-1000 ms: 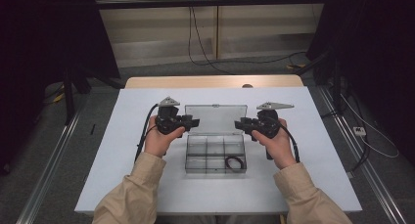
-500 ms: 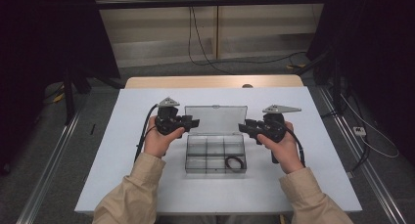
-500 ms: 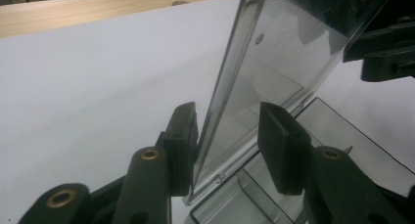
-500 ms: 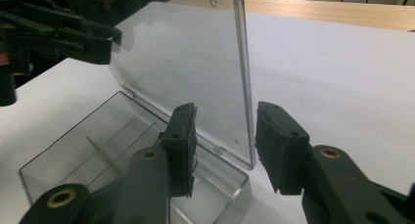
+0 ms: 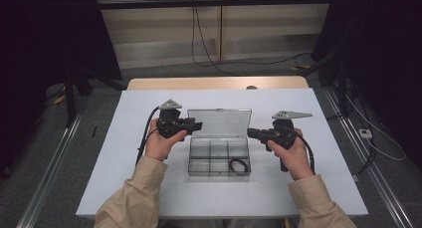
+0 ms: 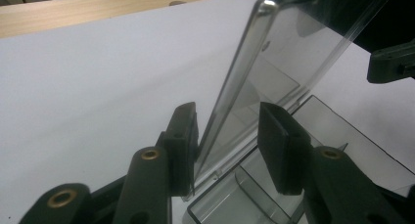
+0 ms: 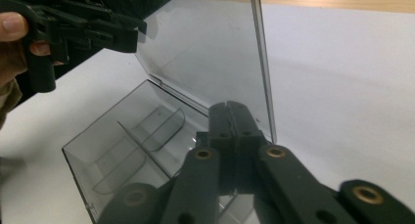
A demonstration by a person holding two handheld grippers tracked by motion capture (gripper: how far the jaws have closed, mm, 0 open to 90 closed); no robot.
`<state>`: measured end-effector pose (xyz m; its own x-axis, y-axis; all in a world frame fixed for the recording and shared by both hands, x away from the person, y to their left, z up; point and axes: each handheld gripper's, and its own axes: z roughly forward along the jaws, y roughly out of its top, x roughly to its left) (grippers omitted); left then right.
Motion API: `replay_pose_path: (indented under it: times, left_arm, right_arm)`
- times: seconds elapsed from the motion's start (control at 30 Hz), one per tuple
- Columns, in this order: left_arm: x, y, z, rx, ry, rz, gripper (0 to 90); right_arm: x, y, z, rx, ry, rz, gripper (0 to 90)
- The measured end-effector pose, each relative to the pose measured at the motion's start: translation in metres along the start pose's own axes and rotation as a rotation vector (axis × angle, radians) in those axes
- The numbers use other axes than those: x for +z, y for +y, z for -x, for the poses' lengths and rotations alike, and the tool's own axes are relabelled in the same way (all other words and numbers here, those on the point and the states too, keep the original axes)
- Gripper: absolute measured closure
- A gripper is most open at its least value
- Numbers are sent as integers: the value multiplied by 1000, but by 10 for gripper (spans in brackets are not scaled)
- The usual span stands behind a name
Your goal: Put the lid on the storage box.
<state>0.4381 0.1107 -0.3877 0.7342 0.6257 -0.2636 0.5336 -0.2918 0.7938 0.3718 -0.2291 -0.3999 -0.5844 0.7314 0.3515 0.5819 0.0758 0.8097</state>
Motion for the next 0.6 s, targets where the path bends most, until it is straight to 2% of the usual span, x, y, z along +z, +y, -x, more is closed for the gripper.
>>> replay_pose_path:
  times: [0.6]
  left_arm:
    - [-5,-3,5,22,-11,-12,593]
  right_arm:
    - [2,5,-5,-31,33,32,900]
